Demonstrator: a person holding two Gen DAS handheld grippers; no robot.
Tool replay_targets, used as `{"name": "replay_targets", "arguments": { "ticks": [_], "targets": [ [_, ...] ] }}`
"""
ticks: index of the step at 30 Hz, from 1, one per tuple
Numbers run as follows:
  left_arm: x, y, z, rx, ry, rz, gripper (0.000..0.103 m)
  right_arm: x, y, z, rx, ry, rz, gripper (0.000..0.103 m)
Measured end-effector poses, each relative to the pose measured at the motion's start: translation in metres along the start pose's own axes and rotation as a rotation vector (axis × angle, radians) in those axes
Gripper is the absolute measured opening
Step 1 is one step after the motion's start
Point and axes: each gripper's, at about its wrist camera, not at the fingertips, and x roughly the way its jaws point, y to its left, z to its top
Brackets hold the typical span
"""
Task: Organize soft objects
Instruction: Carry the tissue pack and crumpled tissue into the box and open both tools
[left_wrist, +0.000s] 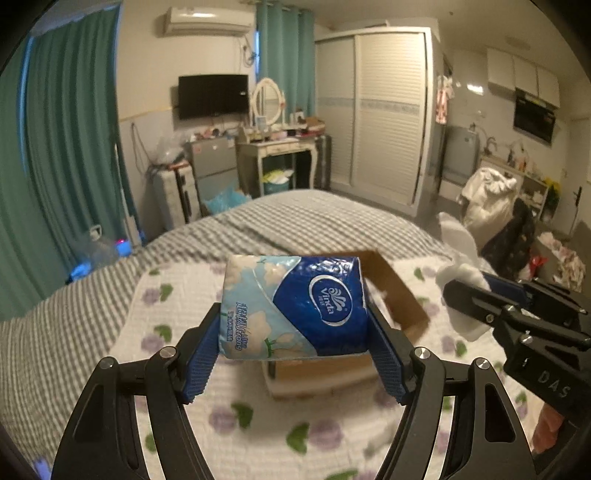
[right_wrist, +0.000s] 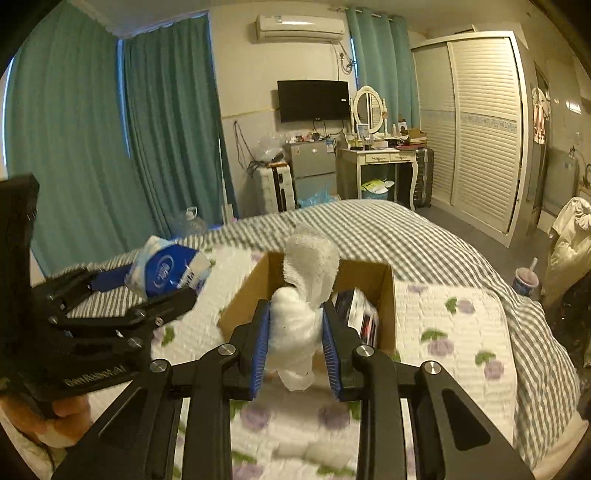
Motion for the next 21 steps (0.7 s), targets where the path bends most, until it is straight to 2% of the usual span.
{"name": "replay_targets", "arguments": {
  "ticks": [7,14,17,21],
  "targets": [
    [0.07,0.0,0.021,0.029,0.025,0.027,0.073,0.066,-0.023,0.032,0.012,0.029,-0.01,0.027],
    [0.131,0.001,0.016,0.038,0.082,0.031,0.073,0.15,-0.045,0.03,0.048,0.115,-0.017,0.027],
    [0.142,-0.002,0.011,0.052,0.096,0.033,0.073,0.174,-0.052,0.025,0.055,0.138,-0.024,0.027],
    [0.143,-0.006,0.007,0.075,0.093,0.021,0.073,0.183,-0.057,0.021,0.075,0.135,-0.023,0.027]
  ]
}}
